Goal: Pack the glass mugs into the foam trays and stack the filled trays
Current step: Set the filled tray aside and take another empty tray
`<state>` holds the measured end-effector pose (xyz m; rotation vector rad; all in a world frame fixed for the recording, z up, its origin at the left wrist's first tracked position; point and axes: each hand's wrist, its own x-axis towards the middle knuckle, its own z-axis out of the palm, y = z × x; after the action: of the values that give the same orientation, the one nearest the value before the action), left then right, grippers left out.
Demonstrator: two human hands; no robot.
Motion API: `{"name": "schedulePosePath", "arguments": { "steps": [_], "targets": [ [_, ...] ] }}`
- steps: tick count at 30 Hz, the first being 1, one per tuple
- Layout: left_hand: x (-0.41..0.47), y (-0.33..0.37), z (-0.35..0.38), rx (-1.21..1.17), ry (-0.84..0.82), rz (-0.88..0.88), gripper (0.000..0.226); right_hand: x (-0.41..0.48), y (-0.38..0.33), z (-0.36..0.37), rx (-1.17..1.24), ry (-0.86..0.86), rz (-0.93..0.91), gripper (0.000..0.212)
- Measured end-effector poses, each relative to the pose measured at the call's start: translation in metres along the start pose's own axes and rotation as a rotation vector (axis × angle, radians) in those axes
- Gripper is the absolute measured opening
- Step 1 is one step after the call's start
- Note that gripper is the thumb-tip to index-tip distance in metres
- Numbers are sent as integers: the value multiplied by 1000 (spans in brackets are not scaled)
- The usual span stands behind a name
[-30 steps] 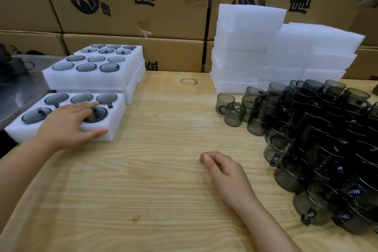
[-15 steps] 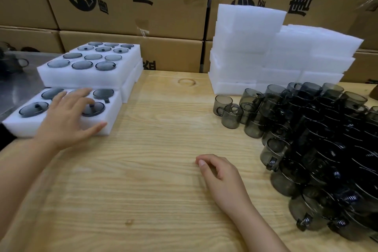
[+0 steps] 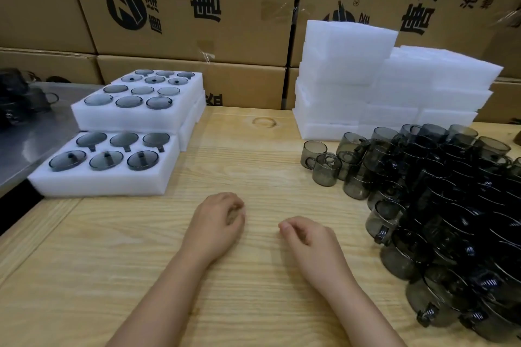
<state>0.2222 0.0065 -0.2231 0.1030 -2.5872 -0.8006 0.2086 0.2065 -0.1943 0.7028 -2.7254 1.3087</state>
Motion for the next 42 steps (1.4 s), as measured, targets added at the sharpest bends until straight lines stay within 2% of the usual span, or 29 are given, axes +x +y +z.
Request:
{"name": "schedulePosePath", "arguments": {
  "steps": [4,7,9,11,13,16,20,24,27,29,32,35,39,42],
  "targets": [
    [0,0,-1,28,2,22,14,60,-34,-15,56,229,-19,19],
    [1,2,-3,-4,28,25,12,131,-61,-38,30,319,-35,36],
    [1,3,-3,-14,32,14,18,176,-71,-58,-64,360,-41,49],
    [2,4,-4,-16,27,-7,24,213,-73,-80,-262,387,-37,60],
    [4,4,-5,-21,29,-12,23,242,-70,-102,-451,409,-30,68],
    [6,4,-5,-29,57,-12,21,272,-62,-130,-593,438,-15,74],
    [9,4,-6,-39,62,-3,40,296,-53,-148,-717,357,41,69],
    [9,3,-6,-44,66,-3,35,307,-60,-145,-776,461,58,48],
    [9,4,-5,-27,62,-20,19,302,-67,-143,-741,483,104,36],
    [9,5,-5,-32,54,-38,18,290,-74,-142,-722,498,84,34],
    [8,5,-6,-53,43,-51,16,253,-83,-138,-657,545,-50,35],
    [9,5,-5,-100,58,-97,6,195,-85,-125,-458,606,-193,34],
    [6,8,-11,-300,158,-243,10,100,-71,-92,-190,603,-311,34],
    [1,9,-17,-602,346,-393,14,42,-50,-69,-73,540,-331,29]
  ]
}}
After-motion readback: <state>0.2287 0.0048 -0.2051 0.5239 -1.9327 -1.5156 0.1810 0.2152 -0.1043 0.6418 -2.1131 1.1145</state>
